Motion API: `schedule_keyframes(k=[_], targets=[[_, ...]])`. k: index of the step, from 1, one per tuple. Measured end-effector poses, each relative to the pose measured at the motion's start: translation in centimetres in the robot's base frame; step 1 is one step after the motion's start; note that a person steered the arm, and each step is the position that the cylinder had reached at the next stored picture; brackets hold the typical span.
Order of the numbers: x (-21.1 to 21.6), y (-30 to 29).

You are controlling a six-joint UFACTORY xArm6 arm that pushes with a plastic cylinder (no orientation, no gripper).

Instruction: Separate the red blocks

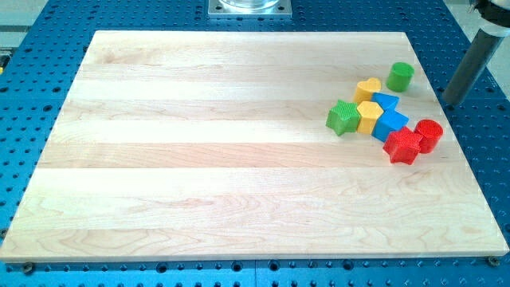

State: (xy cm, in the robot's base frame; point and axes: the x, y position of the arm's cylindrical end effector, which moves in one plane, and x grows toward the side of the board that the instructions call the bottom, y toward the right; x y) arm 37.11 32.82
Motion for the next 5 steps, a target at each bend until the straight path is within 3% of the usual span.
schedule_keyframes(k=[1,3,4,5], targets=[[0.9,0.7],[9.4,-2.8],[6.0,-5.3],[6.6,-7.5]])
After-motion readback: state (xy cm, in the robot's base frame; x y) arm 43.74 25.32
